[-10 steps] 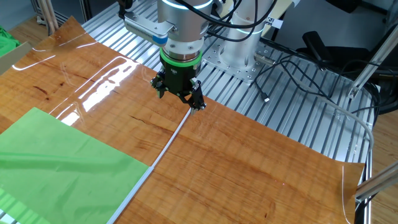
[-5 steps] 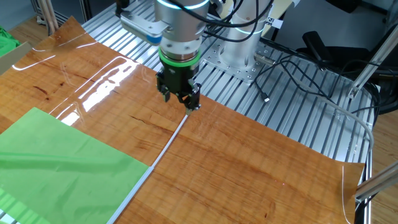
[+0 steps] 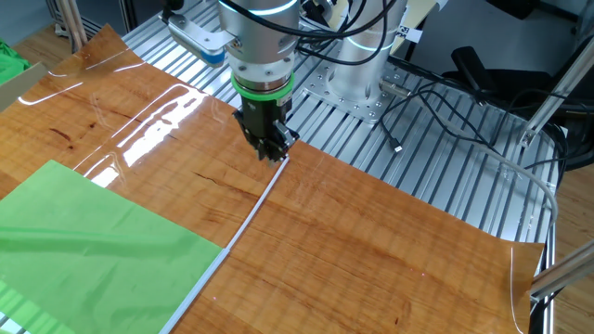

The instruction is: Wave the flag

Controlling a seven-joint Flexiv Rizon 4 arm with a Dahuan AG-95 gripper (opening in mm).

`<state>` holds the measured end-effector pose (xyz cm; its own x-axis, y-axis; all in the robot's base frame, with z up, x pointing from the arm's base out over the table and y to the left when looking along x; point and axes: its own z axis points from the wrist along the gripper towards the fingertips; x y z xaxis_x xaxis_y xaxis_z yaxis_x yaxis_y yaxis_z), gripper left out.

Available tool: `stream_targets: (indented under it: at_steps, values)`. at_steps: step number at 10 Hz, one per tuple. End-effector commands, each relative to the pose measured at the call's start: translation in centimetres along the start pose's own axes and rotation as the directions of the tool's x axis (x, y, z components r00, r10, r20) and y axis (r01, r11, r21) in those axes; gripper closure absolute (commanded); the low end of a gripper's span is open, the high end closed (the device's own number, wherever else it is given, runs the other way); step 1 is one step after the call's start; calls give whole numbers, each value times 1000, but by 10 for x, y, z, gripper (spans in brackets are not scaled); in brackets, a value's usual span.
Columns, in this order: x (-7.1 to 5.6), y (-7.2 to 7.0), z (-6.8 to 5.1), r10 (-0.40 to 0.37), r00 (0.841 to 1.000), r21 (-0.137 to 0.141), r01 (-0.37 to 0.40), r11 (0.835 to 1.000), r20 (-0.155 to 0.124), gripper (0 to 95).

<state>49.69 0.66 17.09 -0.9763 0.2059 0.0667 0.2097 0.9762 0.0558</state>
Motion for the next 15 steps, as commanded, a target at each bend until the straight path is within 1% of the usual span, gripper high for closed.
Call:
stream_targets:
  at_steps: [1, 4, 8, 11, 12, 13, 14, 15]
  values:
    - [0, 0, 1, 0, 1000, 0, 0, 1000, 0, 950]
    - [0, 2, 2, -6, 1000, -1, 6, 1000, 1, 950]
    - [-1, 3, 4, -58, 998, 3, 58, 998, 4, 950]
    - [-3, 6, 10, -76, 997, 30, 76, 997, 2, 950]
    - [-3, 8, 16, -75, 997, 37, 75, 996, 3, 950]
    - [-4, 9, 21, -78, 997, 48, 77, 996, 4, 760]
    - [-5, 11, 27, -77, 997, 63, 76, 995, 7, 760]
    - [-7, 13, 35, -76, 997, 77, 75, 994, 10, 570]
